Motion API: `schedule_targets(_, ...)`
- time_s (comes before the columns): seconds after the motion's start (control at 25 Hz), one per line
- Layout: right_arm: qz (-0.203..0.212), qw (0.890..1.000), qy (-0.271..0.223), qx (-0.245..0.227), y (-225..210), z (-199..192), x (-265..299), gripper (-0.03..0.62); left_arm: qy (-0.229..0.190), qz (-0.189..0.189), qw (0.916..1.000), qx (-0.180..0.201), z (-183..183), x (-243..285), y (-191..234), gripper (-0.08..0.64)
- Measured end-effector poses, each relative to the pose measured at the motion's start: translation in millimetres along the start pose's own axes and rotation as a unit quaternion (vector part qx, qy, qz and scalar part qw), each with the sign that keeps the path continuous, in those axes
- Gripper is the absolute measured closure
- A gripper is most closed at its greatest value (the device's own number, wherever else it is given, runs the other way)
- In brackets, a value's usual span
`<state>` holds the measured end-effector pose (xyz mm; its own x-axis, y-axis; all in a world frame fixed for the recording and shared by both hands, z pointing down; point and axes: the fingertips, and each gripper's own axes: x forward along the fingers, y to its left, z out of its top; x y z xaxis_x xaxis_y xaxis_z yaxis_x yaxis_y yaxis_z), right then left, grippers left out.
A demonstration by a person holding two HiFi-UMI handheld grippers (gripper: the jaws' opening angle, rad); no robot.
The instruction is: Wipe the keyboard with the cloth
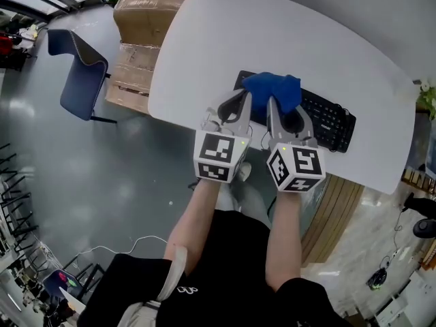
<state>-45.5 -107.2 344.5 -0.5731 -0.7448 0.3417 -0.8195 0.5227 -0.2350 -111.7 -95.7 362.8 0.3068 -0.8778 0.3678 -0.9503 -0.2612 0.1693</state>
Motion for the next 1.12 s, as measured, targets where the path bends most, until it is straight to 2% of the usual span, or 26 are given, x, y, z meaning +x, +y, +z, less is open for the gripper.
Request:
schedule_targets(0.24,0.002,1.000,0.029,0.002,7.9,-21.7,37.6,0.509,0.026,0.003,0.9994,-0.024,-24.9,19.0,30.9,0.563)
schedule_targets(0.44,0.004,0.999,0.053,0.004,11.6,-44.8,68.1,0.511,0.048,0.004,0.9984,-0.028,-48.0,37.7,54.0,0.563)
schedule_targets(0.64,0.003,0.997,0.071,0.014,13.2,-59.7,82.9,0.509,0.070,-0.006,0.9964,-0.047,-63.3,47.5,62.4,0.563)
schedule_targets(1.12,-0.008,0.994,0.107,0.031,10.5,-91.6,106.5,0.511,0.122,-0.026,0.9907,-0.056,-94.4,67.6,73.7,0.563)
